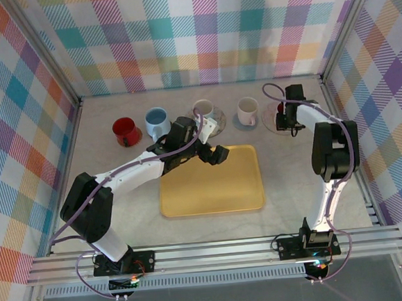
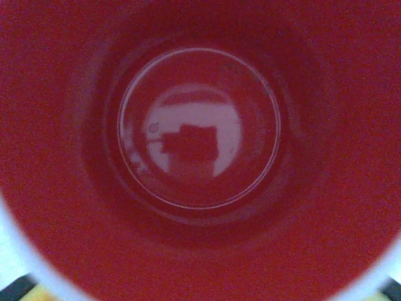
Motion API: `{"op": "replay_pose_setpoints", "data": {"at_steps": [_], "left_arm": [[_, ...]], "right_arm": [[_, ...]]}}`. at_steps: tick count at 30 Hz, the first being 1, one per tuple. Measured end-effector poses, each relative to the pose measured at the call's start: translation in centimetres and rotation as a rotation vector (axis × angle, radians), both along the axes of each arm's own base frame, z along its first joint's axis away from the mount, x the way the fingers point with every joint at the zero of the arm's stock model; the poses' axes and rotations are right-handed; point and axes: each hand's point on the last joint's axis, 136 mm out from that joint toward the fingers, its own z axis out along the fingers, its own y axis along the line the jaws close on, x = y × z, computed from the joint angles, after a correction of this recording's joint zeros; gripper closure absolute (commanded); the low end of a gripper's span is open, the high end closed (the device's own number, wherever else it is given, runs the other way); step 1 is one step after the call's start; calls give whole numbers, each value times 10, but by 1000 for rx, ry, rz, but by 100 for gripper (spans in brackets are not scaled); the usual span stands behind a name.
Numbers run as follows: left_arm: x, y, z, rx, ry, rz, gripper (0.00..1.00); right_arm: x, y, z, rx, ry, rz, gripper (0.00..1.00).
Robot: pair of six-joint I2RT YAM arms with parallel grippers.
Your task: Place the cup by the coaster
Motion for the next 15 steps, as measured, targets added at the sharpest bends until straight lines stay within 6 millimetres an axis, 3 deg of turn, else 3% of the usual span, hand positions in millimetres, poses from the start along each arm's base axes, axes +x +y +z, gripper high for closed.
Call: {"op": "replay_pose_setpoints", "data": {"at_steps": [7, 15], "left_arm": [[-2, -2, 0, 0, 0, -3, 0], [-8, -5, 11, -9, -16, -3, 0]], "right_arm": [[-2, 5, 38, 37, -74, -8, 44], [-18, 20, 70, 78, -132, 4, 28]]}}
